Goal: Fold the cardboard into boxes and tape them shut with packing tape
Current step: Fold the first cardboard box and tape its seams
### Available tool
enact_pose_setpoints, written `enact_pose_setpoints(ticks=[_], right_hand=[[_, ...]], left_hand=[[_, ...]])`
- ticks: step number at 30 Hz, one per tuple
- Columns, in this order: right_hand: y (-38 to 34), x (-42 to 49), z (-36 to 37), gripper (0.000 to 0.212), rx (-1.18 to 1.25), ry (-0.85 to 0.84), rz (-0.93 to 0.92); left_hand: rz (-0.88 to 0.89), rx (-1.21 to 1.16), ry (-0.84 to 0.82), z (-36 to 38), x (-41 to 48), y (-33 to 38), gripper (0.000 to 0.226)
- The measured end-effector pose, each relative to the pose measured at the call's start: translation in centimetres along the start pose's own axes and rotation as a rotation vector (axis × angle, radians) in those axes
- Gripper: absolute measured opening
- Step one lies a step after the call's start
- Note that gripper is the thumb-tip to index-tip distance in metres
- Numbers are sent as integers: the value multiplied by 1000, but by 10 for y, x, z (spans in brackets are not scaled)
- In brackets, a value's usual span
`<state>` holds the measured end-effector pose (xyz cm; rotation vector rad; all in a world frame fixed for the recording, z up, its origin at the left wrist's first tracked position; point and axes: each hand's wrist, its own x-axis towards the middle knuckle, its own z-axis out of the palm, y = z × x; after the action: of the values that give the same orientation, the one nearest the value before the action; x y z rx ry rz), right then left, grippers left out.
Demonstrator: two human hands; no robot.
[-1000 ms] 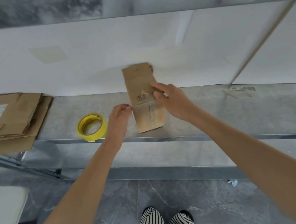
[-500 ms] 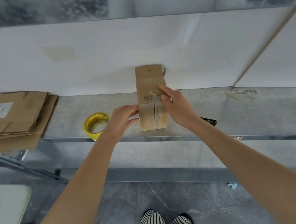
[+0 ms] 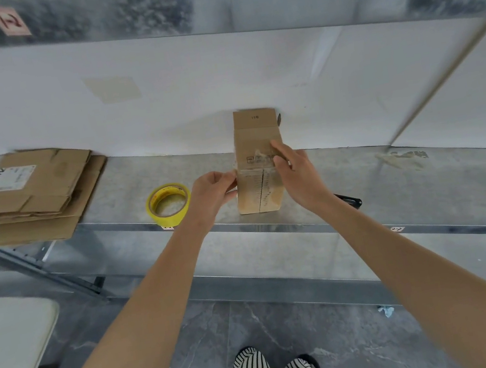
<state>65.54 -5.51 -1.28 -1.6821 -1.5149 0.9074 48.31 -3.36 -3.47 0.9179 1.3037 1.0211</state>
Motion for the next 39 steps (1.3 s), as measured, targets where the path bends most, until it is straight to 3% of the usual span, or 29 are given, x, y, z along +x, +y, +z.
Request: enact_pose_setpoints(ticks=[20,26,29,33,39], right_hand=[[-3,3,-6,43,-47,-38,4],[0,3,-7,43,-48,-63,-9],[0,6,-6,42,-40,-63,-17],[1,6,-3,42,-35,-41,-13],[7,8,0,43,33,22,2]], left_hand=[[-7,164,20,-1,-8,23,13],[-30,97,18,-5,-13,20,42],[-35,77,-5,-6,-14,17,29],[77,218,25,7,-13,3,14],[221,230,125,29,-11,-12,27]])
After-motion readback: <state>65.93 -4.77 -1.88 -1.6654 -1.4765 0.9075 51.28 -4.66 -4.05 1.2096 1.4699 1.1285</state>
